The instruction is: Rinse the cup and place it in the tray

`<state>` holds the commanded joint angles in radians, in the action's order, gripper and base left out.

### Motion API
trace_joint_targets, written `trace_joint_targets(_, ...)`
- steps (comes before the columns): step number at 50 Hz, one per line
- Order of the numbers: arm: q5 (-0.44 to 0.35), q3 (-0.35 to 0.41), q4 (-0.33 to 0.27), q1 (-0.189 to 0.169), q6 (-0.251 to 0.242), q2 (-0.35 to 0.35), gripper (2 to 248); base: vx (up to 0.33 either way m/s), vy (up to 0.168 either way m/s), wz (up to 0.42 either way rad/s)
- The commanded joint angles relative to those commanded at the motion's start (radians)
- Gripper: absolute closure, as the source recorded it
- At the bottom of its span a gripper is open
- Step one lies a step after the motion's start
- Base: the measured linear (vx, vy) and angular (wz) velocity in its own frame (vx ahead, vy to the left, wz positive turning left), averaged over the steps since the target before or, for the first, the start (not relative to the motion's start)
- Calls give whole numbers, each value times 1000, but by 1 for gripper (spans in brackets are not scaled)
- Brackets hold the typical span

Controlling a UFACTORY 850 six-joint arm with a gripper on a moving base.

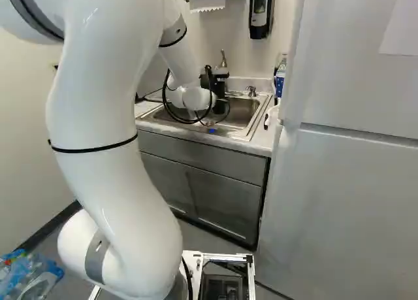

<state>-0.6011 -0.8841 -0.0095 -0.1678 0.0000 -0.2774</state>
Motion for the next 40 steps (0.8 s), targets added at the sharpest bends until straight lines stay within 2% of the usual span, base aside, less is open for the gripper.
trace_joint_targets(40, 0, 0, 0, 0, 0, 0, 126, 0, 0, 0)
